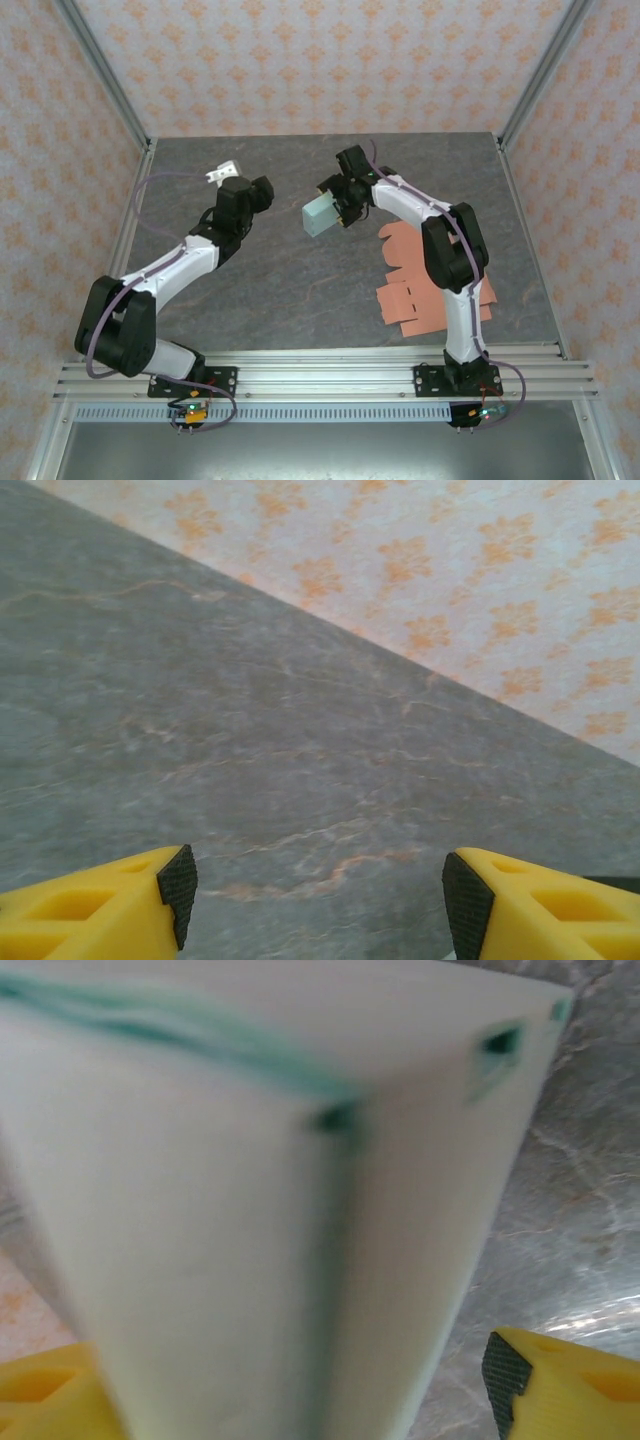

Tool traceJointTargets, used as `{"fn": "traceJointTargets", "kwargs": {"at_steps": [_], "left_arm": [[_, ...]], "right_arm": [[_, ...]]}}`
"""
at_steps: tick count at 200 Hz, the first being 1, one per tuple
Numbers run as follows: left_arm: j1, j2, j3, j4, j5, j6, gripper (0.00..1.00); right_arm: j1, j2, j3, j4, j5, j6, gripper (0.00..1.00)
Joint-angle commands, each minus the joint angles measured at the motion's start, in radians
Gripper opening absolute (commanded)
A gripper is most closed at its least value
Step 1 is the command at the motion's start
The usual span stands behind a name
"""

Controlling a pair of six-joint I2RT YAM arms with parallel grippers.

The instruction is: Fold the paper box

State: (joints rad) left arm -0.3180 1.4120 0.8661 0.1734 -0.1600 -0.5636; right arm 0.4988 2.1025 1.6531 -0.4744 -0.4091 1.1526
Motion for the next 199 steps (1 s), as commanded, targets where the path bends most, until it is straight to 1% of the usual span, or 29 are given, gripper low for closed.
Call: {"fn": "traceJointTargets", "kwargs": {"at_steps": [1, 10, 19, 30, 44, 73, 98, 120, 139, 152, 168, 199], "left_arm": [[0.032, -0.040, -0.019, -0.073, -0.026, 0.012, 0.69], [0.039, -0.050, -0.018, -0.078, -0.020, 0.024, 0.69], [0.040, -0.060, -0.016, -0.081, -0.023, 0.067, 0.69], [0.043, -0.067, -0.009, -0.090, -0.027, 0.078, 0.69], [0.048, -0.065, 0.011, -0.105, -0.022, 0.090, 0.69], [0.047, -0.078, 0.012, -0.109, -0.024, 0.111, 0.69], [0.048, -0.091, -0.023, -0.099, -0.060, 0.063, 0.69], [0.048, -0.100, -0.026, -0.094, -0.075, 0.048, 0.69], [0.048, -0.121, -0.037, -0.105, -0.079, 0.048, 0.69], [0.048, -0.155, -0.059, -0.123, -0.102, 0.047, 0.69], [0.048, -0.215, -0.104, -0.142, -0.146, 0.045, 0.69], [0.048, -0.311, -0.180, -0.135, -0.186, 0.076, 0.69]], "right_arm": [[0.006, -0.013, -0.057, 0.045, 0.034, 0.033, 0.74], [0.006, -0.010, -0.060, 0.061, 0.026, 0.046, 0.70], [0.004, -0.013, -0.061, 0.056, 0.031, 0.057, 0.67], [0.007, -0.025, -0.069, 0.047, 0.050, 0.078, 0.63], [0.004, -0.046, -0.111, 0.082, 0.060, 0.110, 0.59], [-0.012, -0.119, -0.229, 0.189, 0.073, 0.169, 0.57], [-0.048, -0.191, -0.310, 0.242, 0.079, 0.203, 0.55], [-0.092, -0.205, -0.335, 0.282, 0.072, 0.192, 0.50], [-0.126, -0.203, -0.385, 0.384, 0.064, 0.222, 0.47], [-0.142, -0.208, -0.424, 0.456, 0.067, 0.255, 0.45], [-0.168, -0.210, -0.432, 0.475, 0.079, 0.269, 0.45], [-0.267, -0.195, -0.417, 0.531, 0.123, 0.288, 0.45]]}}
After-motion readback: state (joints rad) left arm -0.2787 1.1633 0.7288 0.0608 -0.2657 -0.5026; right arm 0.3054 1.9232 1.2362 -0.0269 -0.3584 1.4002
